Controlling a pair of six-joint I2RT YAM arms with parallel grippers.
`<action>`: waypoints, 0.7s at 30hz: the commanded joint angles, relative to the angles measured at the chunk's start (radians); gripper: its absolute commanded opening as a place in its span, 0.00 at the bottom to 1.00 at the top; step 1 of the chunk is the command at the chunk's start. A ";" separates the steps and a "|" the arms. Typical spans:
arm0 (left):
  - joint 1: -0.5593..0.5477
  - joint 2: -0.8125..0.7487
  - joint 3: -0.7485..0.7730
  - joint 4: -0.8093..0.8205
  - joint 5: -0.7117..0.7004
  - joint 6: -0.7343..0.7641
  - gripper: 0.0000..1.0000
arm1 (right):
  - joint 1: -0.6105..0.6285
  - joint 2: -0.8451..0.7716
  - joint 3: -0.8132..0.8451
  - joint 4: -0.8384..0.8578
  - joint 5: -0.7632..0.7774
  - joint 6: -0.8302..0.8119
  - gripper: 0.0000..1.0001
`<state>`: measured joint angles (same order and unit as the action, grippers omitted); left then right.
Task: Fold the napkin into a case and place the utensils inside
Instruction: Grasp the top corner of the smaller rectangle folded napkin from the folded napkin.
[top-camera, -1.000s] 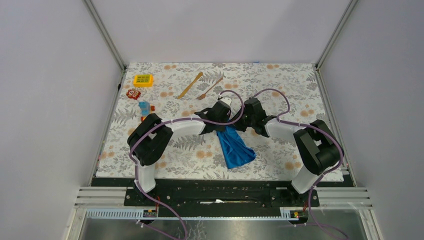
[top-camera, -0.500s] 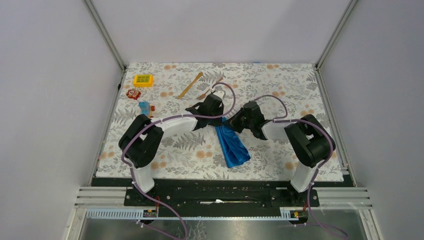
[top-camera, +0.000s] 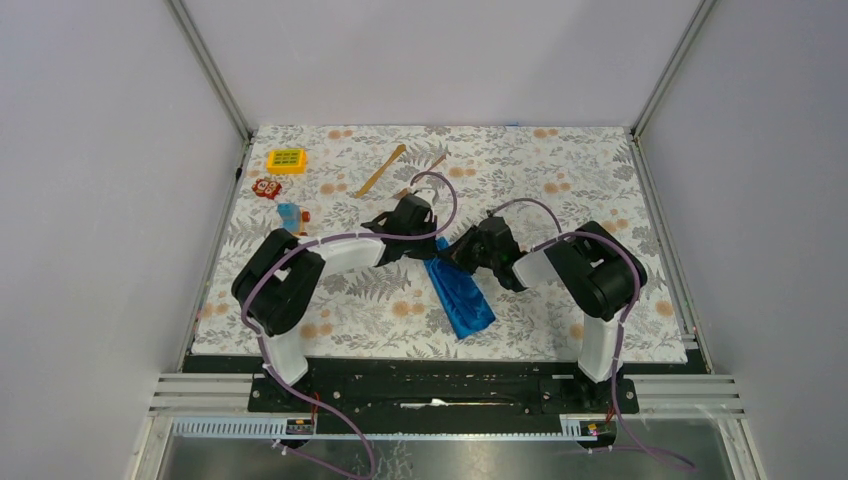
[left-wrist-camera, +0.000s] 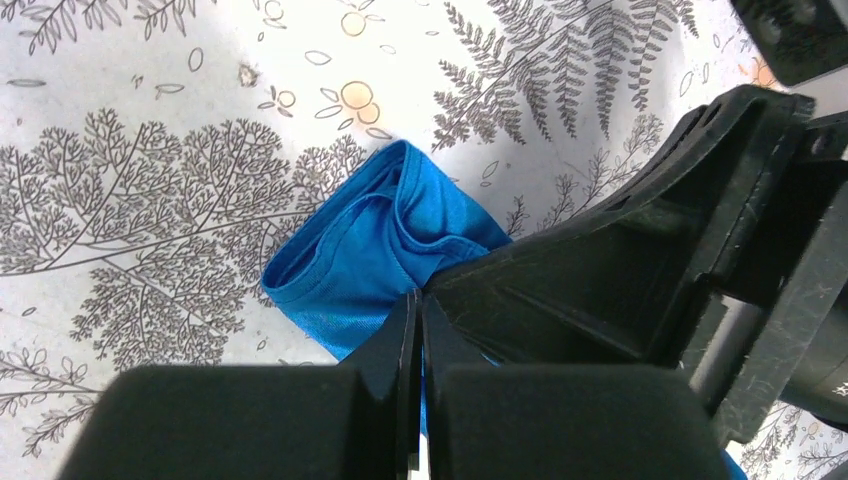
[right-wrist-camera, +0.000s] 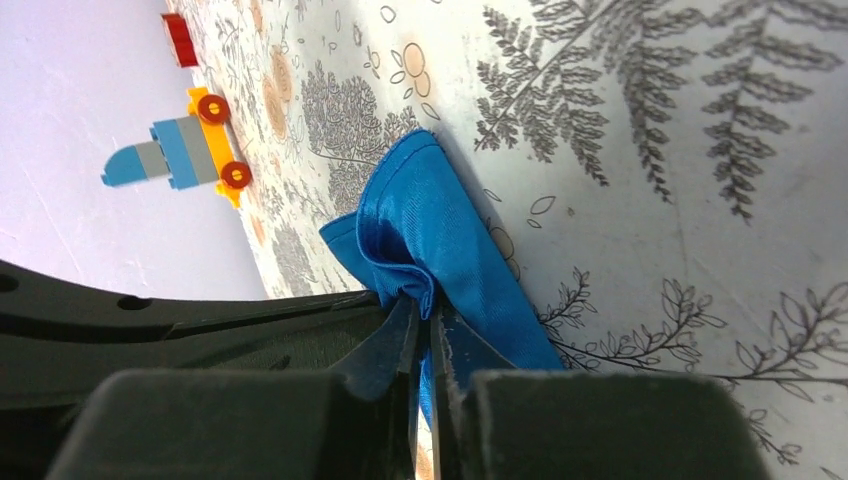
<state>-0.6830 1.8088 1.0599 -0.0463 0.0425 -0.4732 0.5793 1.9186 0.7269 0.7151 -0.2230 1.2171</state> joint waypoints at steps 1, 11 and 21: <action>0.011 -0.073 -0.027 0.074 0.025 -0.025 0.00 | 0.008 -0.024 0.013 0.020 -0.033 -0.176 0.16; 0.056 -0.096 -0.081 0.096 0.046 -0.044 0.00 | -0.021 -0.125 -0.028 -0.023 -0.075 -0.278 0.36; 0.057 -0.110 -0.088 0.118 0.074 -0.052 0.00 | -0.012 -0.032 0.024 0.031 -0.133 -0.245 0.00</action>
<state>-0.6308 1.7523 0.9737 0.0101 0.0845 -0.5179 0.5606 1.8427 0.7143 0.6945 -0.3107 0.9672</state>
